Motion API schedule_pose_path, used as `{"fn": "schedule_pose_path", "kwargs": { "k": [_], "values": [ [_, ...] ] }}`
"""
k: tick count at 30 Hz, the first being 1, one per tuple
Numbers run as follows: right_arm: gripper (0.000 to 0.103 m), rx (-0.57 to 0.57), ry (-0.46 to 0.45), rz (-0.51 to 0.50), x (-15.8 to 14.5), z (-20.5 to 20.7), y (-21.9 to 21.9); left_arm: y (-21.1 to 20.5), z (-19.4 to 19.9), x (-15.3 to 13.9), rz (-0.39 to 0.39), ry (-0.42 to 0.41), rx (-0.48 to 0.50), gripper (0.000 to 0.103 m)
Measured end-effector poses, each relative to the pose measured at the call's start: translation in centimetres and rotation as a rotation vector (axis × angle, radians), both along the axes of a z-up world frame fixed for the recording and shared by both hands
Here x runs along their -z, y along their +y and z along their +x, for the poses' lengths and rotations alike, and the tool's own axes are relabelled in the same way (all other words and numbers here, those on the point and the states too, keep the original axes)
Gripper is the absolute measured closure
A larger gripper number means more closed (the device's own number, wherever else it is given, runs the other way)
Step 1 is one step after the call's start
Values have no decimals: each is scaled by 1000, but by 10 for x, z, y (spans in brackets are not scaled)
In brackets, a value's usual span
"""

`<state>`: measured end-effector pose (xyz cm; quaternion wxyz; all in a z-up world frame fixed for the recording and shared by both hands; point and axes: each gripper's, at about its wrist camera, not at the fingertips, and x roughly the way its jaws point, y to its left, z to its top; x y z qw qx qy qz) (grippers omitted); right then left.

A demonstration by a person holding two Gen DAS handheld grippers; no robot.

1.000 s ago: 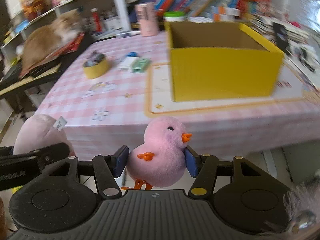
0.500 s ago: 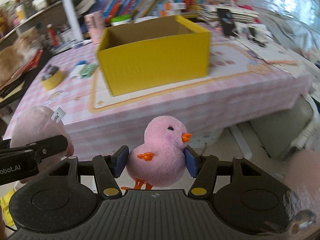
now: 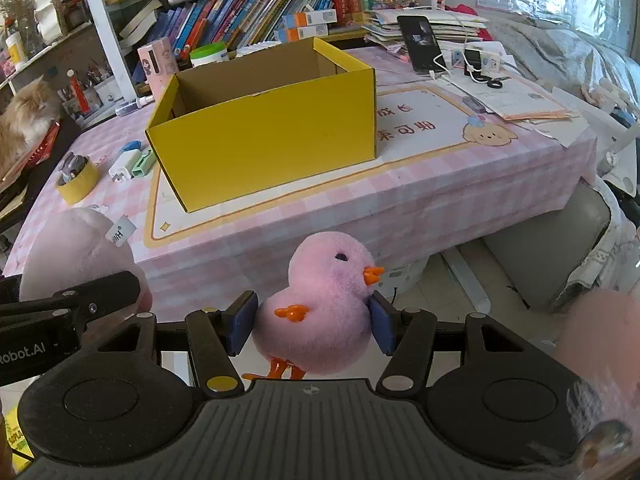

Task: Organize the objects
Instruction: 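Lift the pig and chick and carry both toward the yellow box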

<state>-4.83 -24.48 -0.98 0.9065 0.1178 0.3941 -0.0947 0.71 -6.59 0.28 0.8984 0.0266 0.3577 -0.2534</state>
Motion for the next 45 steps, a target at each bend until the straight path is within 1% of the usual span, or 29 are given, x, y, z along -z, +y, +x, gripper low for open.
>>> {"fn": "schedule_pose_path", "kwargs": {
  "k": [10, 15, 27, 38, 45],
  "values": [
    [47, -16, 0, -5, -3, 18, -6, -5, 9, -2, 1, -8, -1, 30],
    [47, -25, -2, -12, -4, 27, -8, -11, 19, -4, 0, -16, -4, 30],
    [47, -49, 20, -6, 1, 47, -12, -13, 32, 5, 7, 12, -15, 30],
    [47, -53, 11, -1, -2, 58, -23, -26, 38, 1, 5, -6, -7, 30],
    [47, -57, -9, -5, -8, 65, -34, -40, 42, -7, 6, -36, 8, 30]
  ]
}}
